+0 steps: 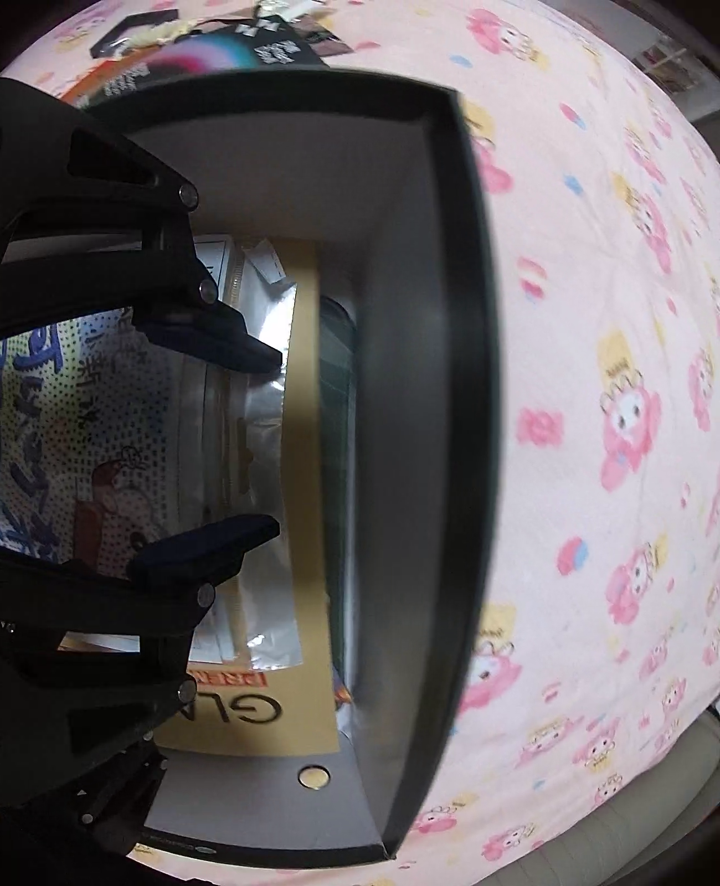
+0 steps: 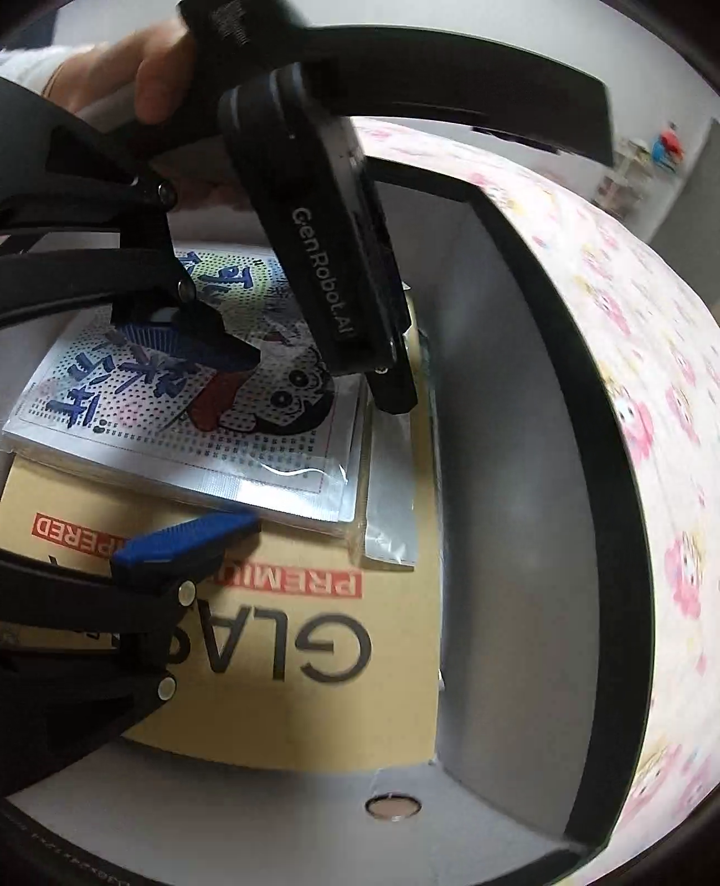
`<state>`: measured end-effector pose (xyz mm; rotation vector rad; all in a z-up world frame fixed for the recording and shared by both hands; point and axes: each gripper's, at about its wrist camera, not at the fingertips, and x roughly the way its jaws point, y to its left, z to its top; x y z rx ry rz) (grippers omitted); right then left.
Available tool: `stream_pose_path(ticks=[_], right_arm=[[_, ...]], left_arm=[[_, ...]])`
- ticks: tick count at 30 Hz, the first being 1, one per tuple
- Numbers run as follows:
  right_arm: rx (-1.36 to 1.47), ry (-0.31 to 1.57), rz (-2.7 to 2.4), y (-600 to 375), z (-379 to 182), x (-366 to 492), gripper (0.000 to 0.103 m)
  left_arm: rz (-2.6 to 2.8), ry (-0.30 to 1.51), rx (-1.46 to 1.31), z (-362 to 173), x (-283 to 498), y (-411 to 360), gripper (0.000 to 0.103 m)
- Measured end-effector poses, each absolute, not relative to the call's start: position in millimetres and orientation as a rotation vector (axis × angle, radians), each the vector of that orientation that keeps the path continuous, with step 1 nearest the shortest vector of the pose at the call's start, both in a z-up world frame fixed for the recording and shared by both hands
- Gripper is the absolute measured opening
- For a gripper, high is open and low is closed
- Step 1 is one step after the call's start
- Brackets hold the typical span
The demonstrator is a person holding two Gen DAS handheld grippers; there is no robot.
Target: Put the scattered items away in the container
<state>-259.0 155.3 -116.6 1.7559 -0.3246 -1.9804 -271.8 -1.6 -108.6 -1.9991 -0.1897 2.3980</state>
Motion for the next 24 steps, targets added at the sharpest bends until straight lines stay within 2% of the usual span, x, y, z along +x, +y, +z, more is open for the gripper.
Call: stream_pose_path(ticks=[7, 12, 13, 14, 17, 21, 24], right_arm=[[1.702, -0.217, -1.95, 144, -113, -249, 0.056], [1.708, -0.37, -2.127, 179, -96, -253, 0.054], [1.687, -0.342, -2.223, 188, -86, -251, 0.053], [1.653, -0.314, -2.303, 196, -75, -248, 0.046], [1.57, -0.402, -2.333, 211, -53, -238, 0.044], [1.551, -0.351, -2.381, 209, -47, -233, 0.045], [1.571, -0.287, -2.41, 203, -49, -238, 0.045]], left_arm=[[2.402, -0.272, -1.924, -97, -261, -13, 0.053], [2.428, -0.308, -1.711, -74, -231, 3, 0.053], [2.416, -0.272, -1.689, -73, -222, 13, 0.053], [2.41, -0.224, -1.684, -74, -218, 22, 0.053], [2.403, 0.039, -1.674, -72, -208, 56, 0.053], [2.233, 0.034, -1.745, -79, -217, 84, 0.053], [2.225, 0.138, -1.797, -90, -216, 91, 0.053]])
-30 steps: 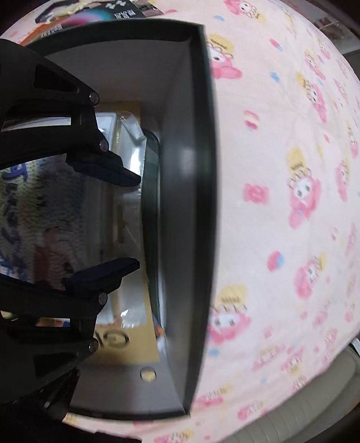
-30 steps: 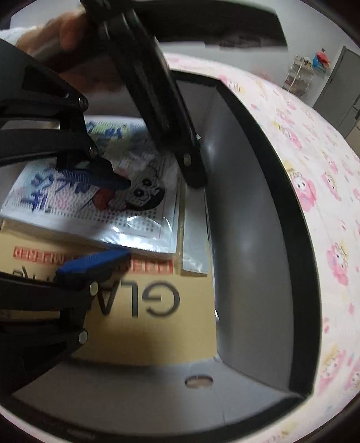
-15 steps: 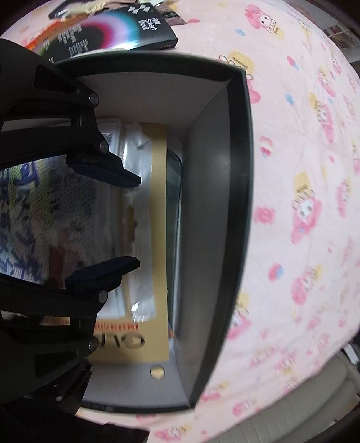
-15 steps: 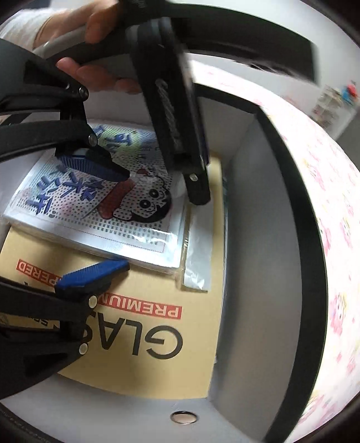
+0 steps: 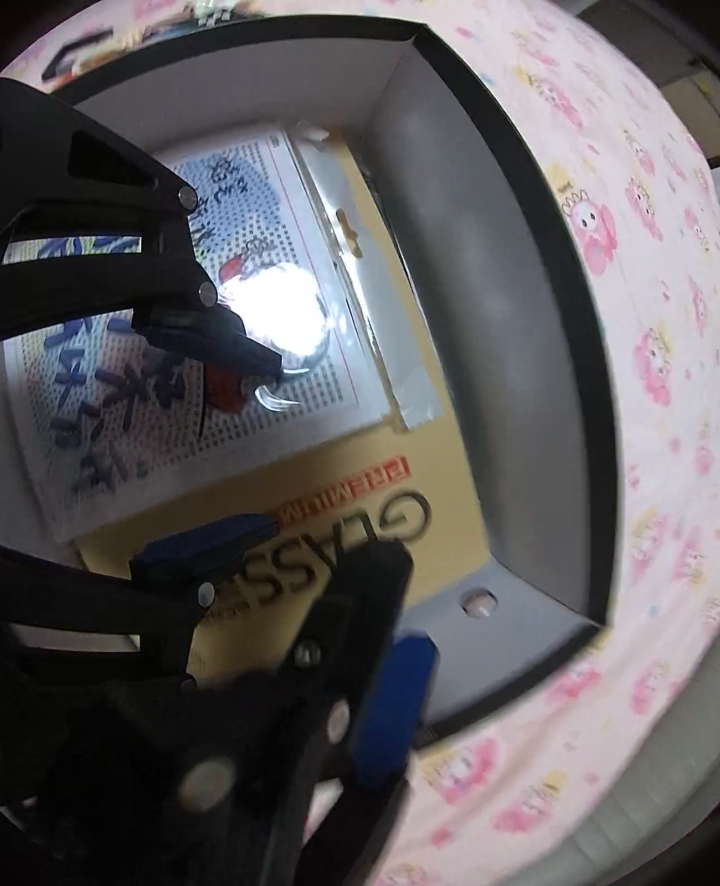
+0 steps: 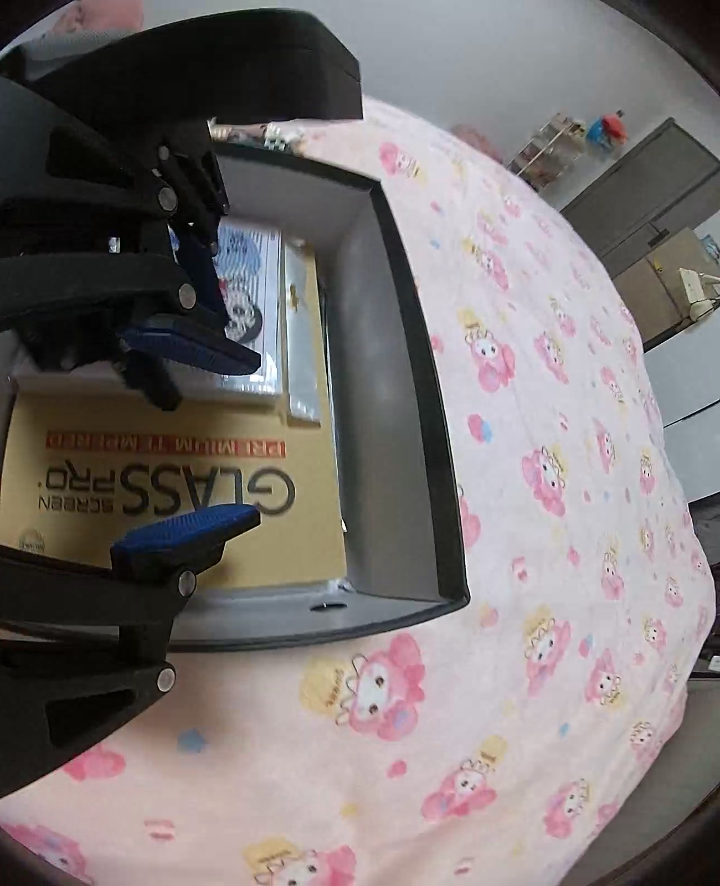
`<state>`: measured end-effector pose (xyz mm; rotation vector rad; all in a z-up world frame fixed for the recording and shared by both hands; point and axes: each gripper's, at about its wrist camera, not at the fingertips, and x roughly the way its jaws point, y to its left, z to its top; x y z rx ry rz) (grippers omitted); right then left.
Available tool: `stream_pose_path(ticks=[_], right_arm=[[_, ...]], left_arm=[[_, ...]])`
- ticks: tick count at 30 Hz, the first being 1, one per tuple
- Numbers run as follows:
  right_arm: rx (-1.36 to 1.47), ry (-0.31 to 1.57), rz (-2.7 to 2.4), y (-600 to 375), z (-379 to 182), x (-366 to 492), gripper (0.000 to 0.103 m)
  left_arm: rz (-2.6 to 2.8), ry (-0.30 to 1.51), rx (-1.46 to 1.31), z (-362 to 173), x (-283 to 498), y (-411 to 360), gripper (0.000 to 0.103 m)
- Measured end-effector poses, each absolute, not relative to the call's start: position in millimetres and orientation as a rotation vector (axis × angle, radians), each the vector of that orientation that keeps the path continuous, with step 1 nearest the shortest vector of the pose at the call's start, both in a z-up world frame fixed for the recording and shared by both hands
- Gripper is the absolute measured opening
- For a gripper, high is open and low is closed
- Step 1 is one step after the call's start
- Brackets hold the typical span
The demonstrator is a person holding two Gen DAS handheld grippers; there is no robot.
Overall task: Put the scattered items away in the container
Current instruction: 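Open both grippers and lift them out of the box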
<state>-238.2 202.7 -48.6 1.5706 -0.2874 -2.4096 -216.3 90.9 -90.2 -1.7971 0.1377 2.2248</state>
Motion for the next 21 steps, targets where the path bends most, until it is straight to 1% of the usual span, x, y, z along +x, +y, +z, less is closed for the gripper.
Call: stream_pose_path(ticks=[3, 4, 5, 6, 7, 10, 11, 12, 13, 14, 16, 17, 18, 19, 21], right_arm=[[1.597, -0.206, -2.417, 200, -53, -238, 0.045], [1.596, -0.186, -2.423, 199, -52, -238, 0.045], [1.596, -0.171, -2.425, 198, -53, -237, 0.045], [1.6, -0.169, -2.426, 196, -56, -238, 0.045], [1.602, -0.174, -2.425, 196, -57, -240, 0.045], [1.609, -0.181, -2.429, 195, -58, -242, 0.045], [1.612, -0.161, -2.432, 193, -59, -241, 0.045], [1.613, -0.133, -2.434, 191, -59, -240, 0.047], [1.609, -0.092, -2.43, 186, -59, -238, 0.048], [1.597, -0.067, -2.415, 181, -60, -238, 0.048], [1.589, -0.098, -2.332, 171, -64, -238, 0.048], [1.598, -0.125, -2.287, 166, -67, -239, 0.048], [1.606, -0.126, -2.268, 163, -69, -240, 0.048], [1.619, -0.1, -2.259, 159, -71, -241, 0.048], [1.648, -0.015, -2.238, 149, -80, -243, 0.048]], left_arm=[[2.239, 0.202, -1.824, -93, -218, 91, 0.053], [2.255, 0.235, -1.838, -94, -218, 90, 0.056], [2.264, 0.248, -1.85, -96, -219, 87, 0.064], [2.266, 0.229, -1.864, -98, -220, 84, 0.069], [2.265, 0.199, -1.881, -99, -222, 79, 0.071], [2.319, 0.224, -1.917, -100, -224, 64, 0.071], [2.325, 0.173, -1.93, -99, -226, 53, 0.067], [2.314, 0.091, -1.931, -98, -227, 42, 0.058], [2.293, 0.014, -1.934, -97, -227, 33, 0.056], [2.26, -0.121, -1.929, -93, -227, 18, 0.056], [2.274, -0.254, -1.904, -85, -225, -5, 0.056], [2.288, -0.308, -1.885, -81, -224, -17, 0.042], [2.284, -0.338, -1.883, -79, -224, -22, 0.039], [2.279, -0.354, -1.881, -79, -223, -23, 0.039], [2.299, -0.27, -1.925, -84, -220, -14, 0.039]])
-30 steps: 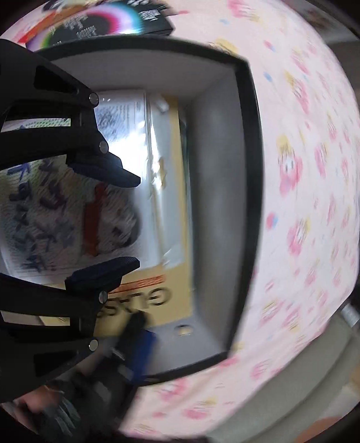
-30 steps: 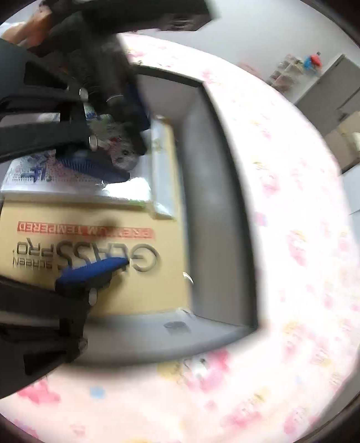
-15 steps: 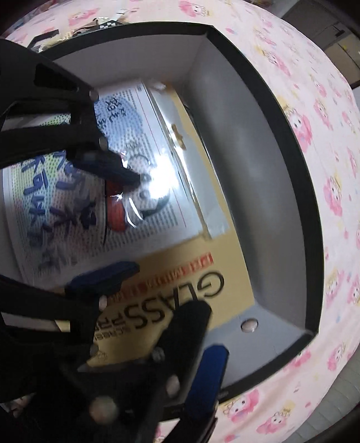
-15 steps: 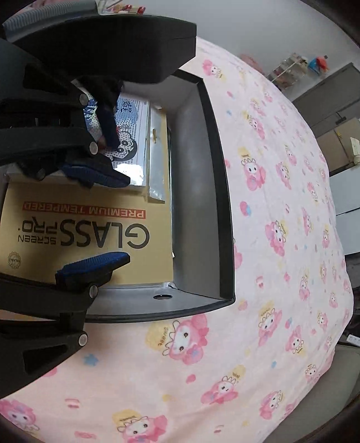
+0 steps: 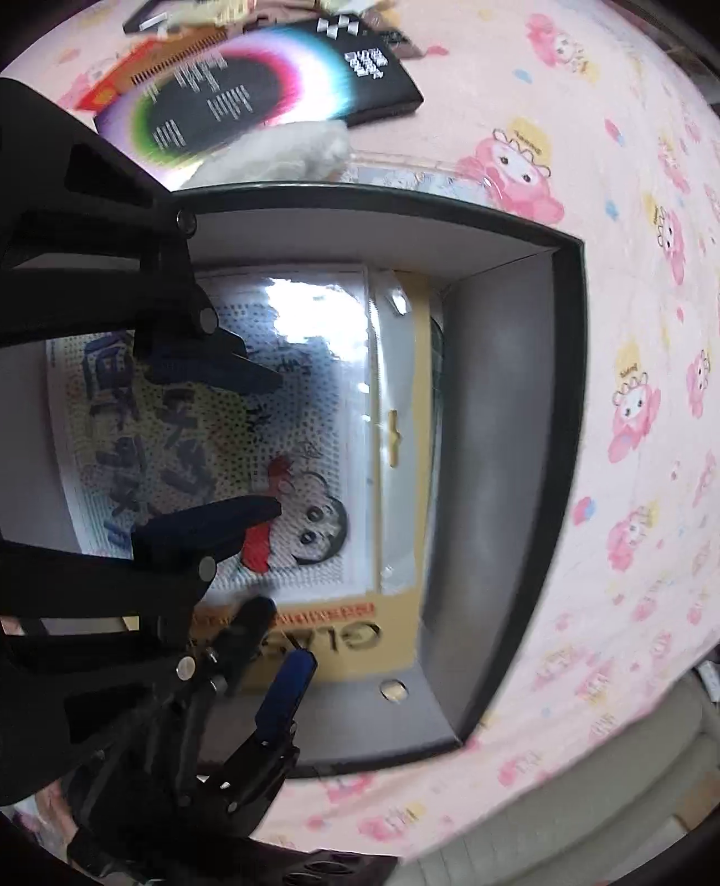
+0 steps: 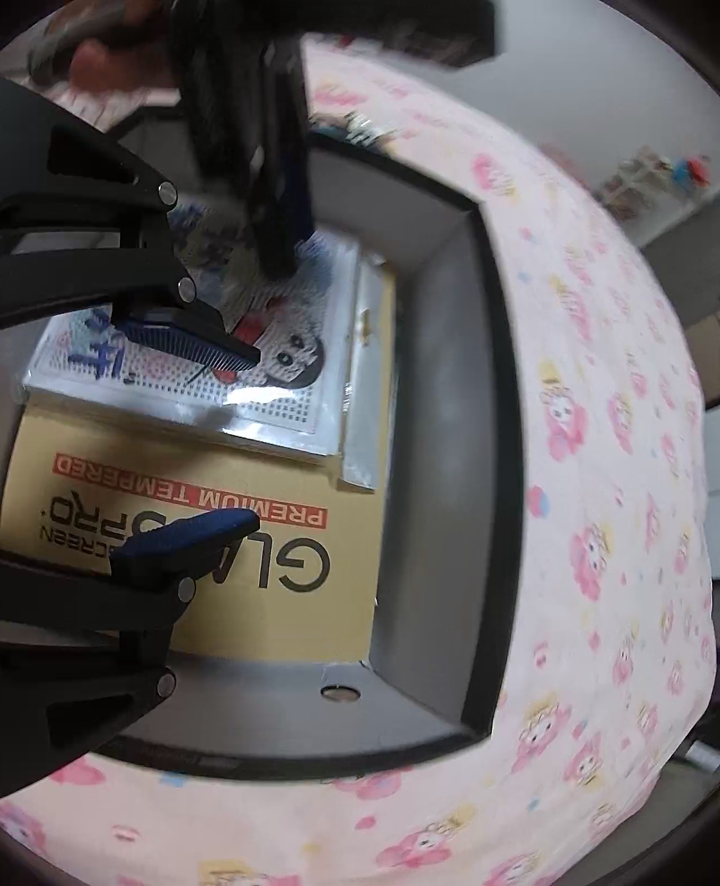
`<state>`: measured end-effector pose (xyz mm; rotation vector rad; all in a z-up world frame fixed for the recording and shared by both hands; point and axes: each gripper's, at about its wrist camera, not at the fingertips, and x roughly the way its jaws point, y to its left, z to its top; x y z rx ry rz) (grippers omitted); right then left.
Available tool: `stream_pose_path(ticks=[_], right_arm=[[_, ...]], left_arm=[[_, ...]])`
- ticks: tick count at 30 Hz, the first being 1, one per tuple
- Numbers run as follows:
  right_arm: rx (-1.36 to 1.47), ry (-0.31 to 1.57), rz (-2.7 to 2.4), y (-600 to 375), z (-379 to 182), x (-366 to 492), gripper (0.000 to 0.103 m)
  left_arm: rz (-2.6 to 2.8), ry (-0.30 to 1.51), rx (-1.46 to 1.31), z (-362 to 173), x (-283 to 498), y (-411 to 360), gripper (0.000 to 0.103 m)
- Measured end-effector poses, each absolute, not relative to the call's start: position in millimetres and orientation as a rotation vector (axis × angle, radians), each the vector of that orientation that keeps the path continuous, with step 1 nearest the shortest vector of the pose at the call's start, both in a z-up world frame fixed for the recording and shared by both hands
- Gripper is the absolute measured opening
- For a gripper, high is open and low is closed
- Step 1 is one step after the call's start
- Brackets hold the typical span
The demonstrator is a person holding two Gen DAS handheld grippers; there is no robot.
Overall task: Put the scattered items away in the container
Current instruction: 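Open both grippers and lift them out of the box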
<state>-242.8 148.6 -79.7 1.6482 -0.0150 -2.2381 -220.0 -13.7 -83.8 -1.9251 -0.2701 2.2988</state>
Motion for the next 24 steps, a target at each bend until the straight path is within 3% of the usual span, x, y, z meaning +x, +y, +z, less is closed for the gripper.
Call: stream_pose_path(ticks=[7, 13, 18, 24], right_arm=[[1.723, 0.011, -2.029, 127, -105, -235, 0.048], [1.671, 0.214, -2.071, 111, -97, -217, 0.05], [1.662, 0.161, -2.148, 122, -91, -212, 0.05], [1.619, 0.183, -2.314, 142, -76, -198, 0.05]], left_arm=[[2.294, -0.252, -1.976, -108, -218, 1, 0.039], [2.335, -0.28, -1.964, -111, -210, 0, 0.04], [2.385, -0.293, -1.893, -109, -198, 10, 0.056], [2.459, -0.379, -1.807, -102, -177, 15, 0.057]])
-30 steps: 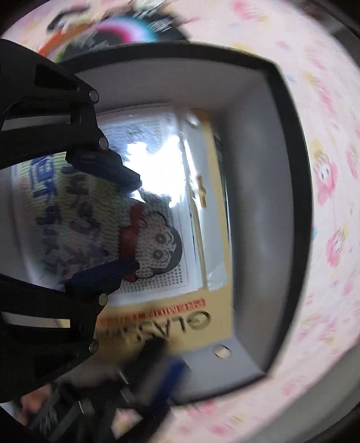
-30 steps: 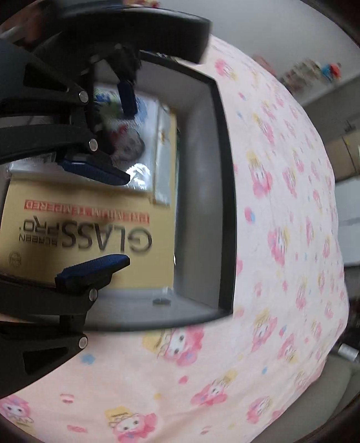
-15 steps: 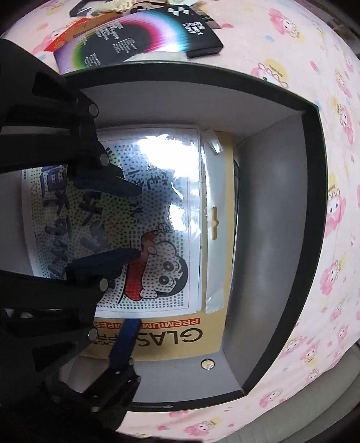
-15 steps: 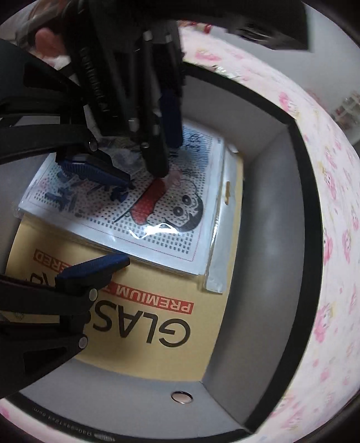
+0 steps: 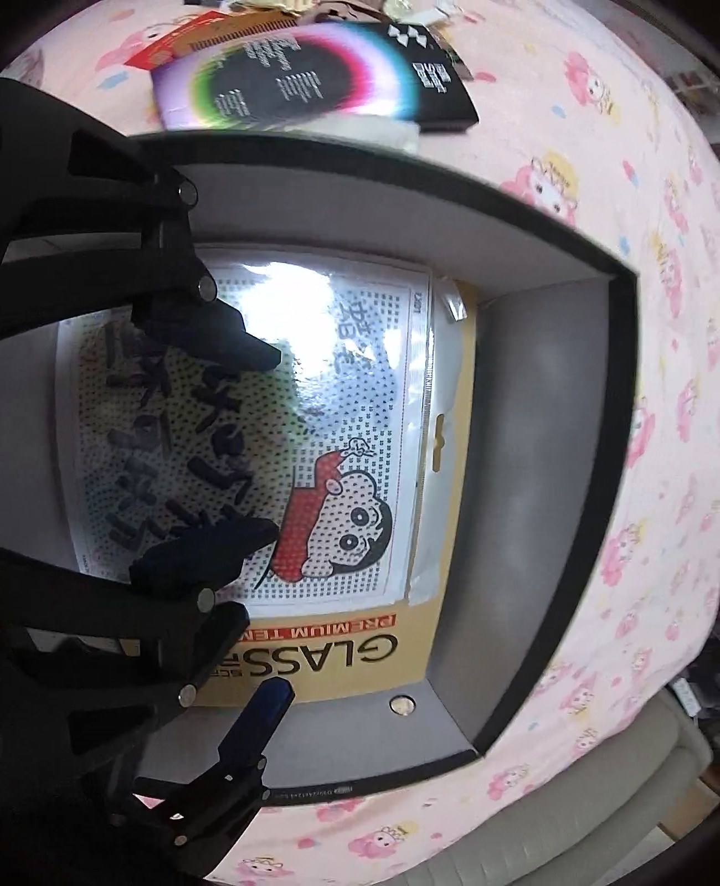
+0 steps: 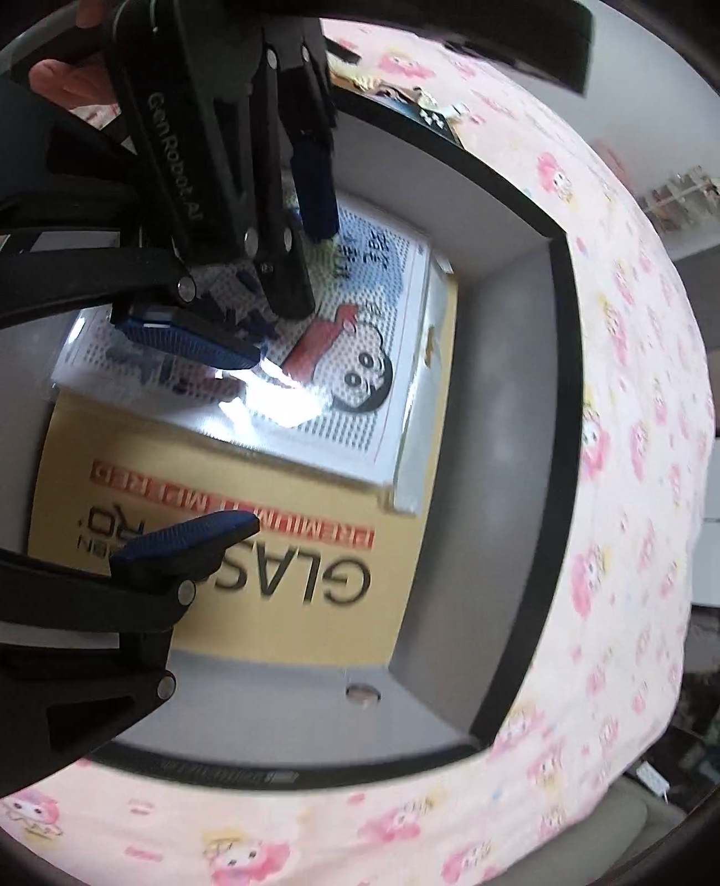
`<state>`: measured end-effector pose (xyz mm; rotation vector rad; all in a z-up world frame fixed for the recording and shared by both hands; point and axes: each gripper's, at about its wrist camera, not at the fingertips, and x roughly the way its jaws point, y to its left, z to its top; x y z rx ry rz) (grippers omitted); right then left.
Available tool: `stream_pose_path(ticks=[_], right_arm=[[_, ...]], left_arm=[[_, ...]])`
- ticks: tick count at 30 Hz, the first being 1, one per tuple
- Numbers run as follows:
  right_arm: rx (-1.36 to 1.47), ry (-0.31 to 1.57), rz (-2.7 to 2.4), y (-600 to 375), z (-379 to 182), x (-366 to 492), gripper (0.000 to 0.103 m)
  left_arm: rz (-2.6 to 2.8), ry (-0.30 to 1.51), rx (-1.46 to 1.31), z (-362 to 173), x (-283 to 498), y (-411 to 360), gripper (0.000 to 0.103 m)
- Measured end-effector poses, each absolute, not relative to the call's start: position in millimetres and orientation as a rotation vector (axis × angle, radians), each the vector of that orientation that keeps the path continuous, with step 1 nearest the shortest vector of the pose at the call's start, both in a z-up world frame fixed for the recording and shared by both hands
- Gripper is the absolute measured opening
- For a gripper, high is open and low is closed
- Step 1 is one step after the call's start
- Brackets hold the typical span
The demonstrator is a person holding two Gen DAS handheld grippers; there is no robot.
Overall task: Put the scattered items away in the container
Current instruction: 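Open both grippers and lift them out of the box, then move both grippers over to the black Smart Devil box on the bedspread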
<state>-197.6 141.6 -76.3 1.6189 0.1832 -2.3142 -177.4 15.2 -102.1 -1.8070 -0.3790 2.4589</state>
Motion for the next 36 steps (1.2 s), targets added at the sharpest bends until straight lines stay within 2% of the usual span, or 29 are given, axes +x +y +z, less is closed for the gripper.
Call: stream_pose_path(ticks=[5, 7, 14, 19, 23, 29, 36], right_arm=[[1.602, 0.093, -2.374, 161, -66, -187, 0.05], [1.575, 0.075, -2.408, 165, -60, -180, 0.05], [1.416, -0.084, -2.574, 166, -24, -141, 0.05], [1.353, -0.076, -2.633, 157, -15, -114, 0.05], [1.35, -0.125, -2.628, 144, -15, -89, 0.049], [1.312, -0.09, -2.611, 125, -7, -74, 0.049], [1.291, -0.028, -2.586, 93, -5, -59, 0.049]], left_arm=[[2.508, -0.407, -1.661, -77, -154, 21, 0.056], [2.524, -0.406, -1.597, -49, -136, -4, 0.057], [2.553, -0.35, -1.426, -10, -104, -11, 0.057], [2.533, -0.338, -1.377, -6, -82, -13, 0.057], [2.566, -0.245, -1.369, 3, -65, -13, 0.057], [2.572, -0.32, -1.346, 7, -49, -36, 0.057], [2.617, -0.302, -1.381, 5, -33, -62, 0.057]])
